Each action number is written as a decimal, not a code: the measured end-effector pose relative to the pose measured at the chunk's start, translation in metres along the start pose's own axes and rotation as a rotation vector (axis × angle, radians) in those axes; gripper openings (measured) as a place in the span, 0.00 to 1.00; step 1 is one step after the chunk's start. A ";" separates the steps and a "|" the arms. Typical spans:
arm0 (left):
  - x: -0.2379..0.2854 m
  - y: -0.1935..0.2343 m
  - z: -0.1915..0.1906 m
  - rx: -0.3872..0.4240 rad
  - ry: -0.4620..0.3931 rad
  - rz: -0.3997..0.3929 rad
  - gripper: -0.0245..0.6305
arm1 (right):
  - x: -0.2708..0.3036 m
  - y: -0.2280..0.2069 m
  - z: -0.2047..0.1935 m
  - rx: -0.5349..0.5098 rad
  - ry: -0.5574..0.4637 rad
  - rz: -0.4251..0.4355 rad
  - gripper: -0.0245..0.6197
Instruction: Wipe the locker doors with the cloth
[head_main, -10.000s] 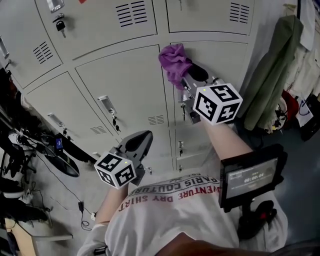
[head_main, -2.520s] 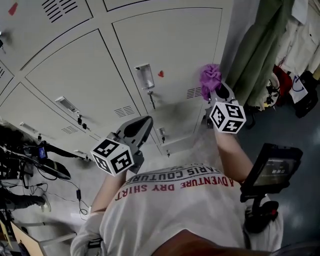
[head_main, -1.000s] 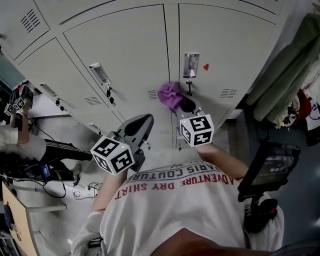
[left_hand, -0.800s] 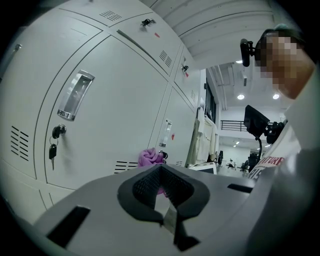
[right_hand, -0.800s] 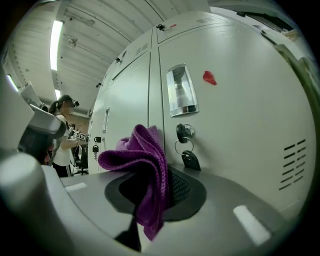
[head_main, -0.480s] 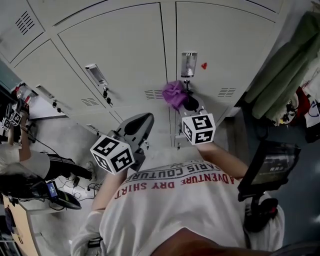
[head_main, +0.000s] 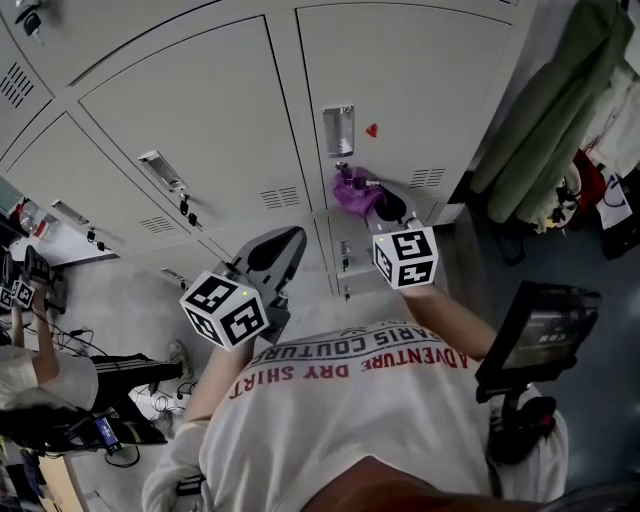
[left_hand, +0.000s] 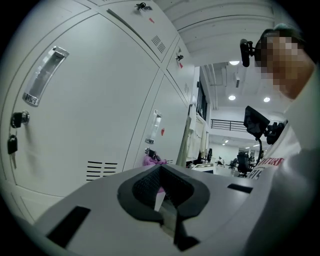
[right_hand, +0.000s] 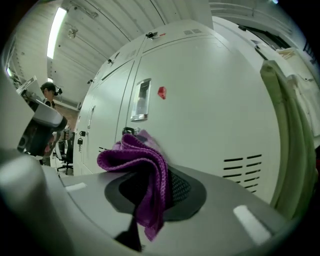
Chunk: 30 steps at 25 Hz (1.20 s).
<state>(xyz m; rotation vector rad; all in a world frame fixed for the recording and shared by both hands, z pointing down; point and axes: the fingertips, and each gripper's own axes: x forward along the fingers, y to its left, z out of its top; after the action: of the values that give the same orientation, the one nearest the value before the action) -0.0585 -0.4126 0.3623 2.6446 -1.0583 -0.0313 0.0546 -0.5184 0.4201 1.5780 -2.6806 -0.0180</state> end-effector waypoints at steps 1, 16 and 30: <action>0.003 -0.002 0.000 -0.002 0.004 -0.006 0.04 | -0.003 -0.007 0.000 0.004 0.001 -0.011 0.14; 0.034 -0.011 -0.007 0.002 0.038 -0.073 0.04 | -0.060 -0.135 0.003 0.014 -0.021 -0.260 0.15; 0.025 -0.017 -0.015 -0.009 0.060 -0.088 0.04 | -0.084 -0.171 0.000 0.071 0.048 -0.354 0.15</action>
<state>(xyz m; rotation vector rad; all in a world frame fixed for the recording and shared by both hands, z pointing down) -0.0268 -0.4145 0.3743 2.6645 -0.9204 0.0243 0.2450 -0.5282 0.4136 2.0241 -2.3564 0.1060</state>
